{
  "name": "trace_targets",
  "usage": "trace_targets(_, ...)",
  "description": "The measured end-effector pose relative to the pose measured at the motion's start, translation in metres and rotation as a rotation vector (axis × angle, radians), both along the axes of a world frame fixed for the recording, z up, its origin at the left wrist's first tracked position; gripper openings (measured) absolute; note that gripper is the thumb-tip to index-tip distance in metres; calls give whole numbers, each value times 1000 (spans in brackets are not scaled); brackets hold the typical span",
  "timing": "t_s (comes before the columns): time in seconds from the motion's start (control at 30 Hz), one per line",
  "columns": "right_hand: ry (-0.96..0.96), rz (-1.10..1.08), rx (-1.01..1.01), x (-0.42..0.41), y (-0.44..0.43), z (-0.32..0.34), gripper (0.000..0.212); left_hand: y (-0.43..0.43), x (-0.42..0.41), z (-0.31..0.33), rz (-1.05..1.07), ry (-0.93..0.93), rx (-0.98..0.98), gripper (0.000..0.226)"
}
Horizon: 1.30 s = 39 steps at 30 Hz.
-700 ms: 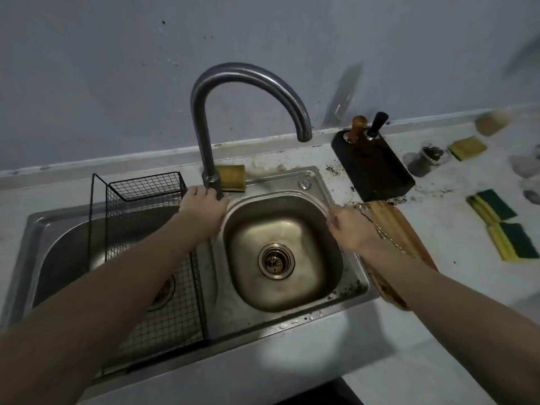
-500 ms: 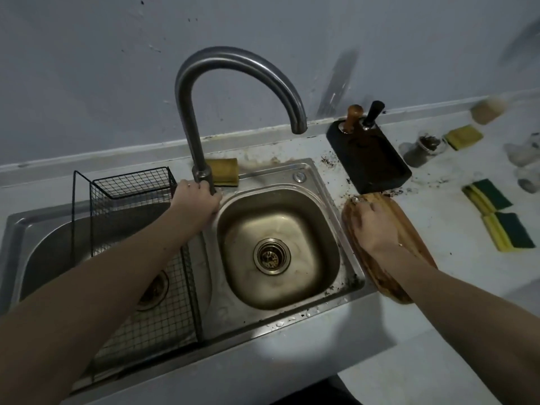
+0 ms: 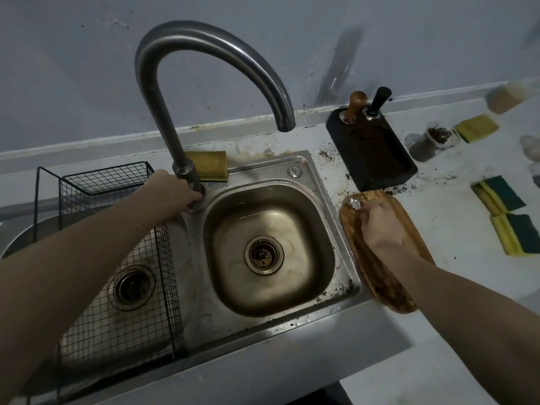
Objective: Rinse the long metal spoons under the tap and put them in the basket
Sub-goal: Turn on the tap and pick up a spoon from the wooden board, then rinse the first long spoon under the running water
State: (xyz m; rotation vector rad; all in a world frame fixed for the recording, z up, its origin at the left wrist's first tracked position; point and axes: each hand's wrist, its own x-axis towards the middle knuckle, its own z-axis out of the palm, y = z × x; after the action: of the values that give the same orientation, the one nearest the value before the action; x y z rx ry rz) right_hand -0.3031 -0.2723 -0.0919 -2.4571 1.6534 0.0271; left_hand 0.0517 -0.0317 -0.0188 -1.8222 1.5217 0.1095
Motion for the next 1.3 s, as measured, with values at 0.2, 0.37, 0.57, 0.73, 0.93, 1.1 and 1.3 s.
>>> trace_targets(0.2, 13, -8, -42, 2, -2, -1, 19, 0, 16, -9, -33, 74, 21, 35)
trace_targets(0.37, -85, 116, -96, 4, -7, 8, 9, -3, 12, -8, -13, 90, 74, 37)
trace_targets(0.57, -419, 253, -68, 32, 3, 50, 3, -6, 7, -7, 44, 118, 137, 32)
trace_targets(0.73, -673, 297, 169, 79, 55, 67, 7, -7, 8, -15, 95, 121, 174, 32)
trace_targets(0.93, -955, 200, 473, 113, 105, 68, 26, -7, 7, -19, 134, 99, 158, 37)
trace_targets(1.1, -1078, 42, 572, 117, 121, 67, 23, -6, 3, -17, 156, 103, 134, 39)
trace_targets(1.3, -1125, 17, 556, 118, 125, 75, 24, -3, -2, -16, 189, 126, 91, 39)
